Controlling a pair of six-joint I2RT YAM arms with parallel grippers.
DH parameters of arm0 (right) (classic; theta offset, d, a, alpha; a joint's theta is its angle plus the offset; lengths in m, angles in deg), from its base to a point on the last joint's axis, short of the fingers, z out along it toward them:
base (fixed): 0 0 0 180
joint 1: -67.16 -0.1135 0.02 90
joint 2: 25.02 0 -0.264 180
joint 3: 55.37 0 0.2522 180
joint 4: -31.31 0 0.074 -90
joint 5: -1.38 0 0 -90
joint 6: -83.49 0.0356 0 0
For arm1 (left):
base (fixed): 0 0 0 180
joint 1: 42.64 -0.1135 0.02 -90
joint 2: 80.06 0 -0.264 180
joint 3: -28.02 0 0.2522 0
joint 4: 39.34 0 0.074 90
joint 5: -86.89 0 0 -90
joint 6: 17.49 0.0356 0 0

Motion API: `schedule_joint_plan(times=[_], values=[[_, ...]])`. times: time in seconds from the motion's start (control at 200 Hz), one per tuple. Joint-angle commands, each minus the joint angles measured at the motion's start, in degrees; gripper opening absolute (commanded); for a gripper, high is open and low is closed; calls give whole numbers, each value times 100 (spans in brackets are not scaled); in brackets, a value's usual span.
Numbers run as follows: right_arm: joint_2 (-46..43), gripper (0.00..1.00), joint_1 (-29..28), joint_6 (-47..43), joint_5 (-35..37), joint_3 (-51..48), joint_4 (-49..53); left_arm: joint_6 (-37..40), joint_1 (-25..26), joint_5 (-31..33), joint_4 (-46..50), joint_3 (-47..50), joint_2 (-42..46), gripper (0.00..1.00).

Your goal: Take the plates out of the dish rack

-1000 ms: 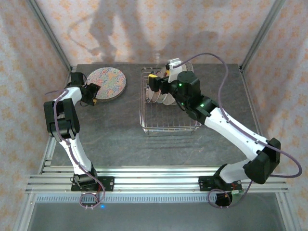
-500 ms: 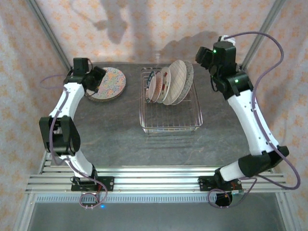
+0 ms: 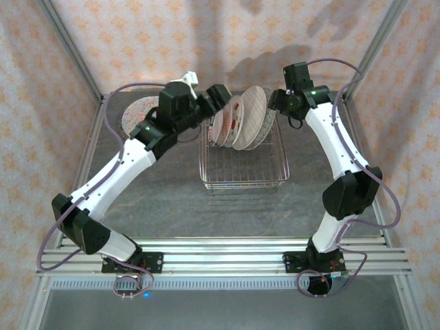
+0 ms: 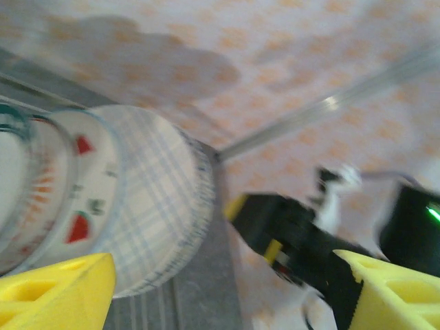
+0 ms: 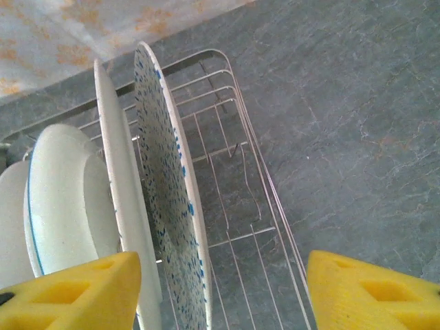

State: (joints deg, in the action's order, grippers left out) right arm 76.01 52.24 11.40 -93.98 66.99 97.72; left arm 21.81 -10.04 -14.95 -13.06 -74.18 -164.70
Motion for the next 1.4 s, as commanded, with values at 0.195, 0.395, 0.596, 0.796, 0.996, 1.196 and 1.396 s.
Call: schedule_joint_plan(times=[0.195, 0.395, 0.596, 0.796, 0.996, 1.196, 1.396], values=[[491, 47, 263, -249, -831, 600, 259, 284, 482, 360, -1030, 615, 369, 81], [919, 44, 376, -387, -1218, 1077, 484, 523, 616, 396, -1155, 626, 482, 81], [1251, 39, 384, -423, -1336, 1385, 543, 684, 774, 497, -1120, 596, 501, 82], [1469, 32, 384, -461, -1432, 1585, 599, 727, 792, 507, -1054, 526, 490, 82], [1542, 26, 384, -455, -1546, 1577, 573, 720, 787, 489, -1066, 521, 470, 82], [1625, 24, 384, -464, -1571, 1576, 563, 730, 792, 481, -1073, 484, 432, 82], [1683, 16, 384, -453, -1638, 1589, 501, 733, 794, 454, -1086, 468, 389, 83]])
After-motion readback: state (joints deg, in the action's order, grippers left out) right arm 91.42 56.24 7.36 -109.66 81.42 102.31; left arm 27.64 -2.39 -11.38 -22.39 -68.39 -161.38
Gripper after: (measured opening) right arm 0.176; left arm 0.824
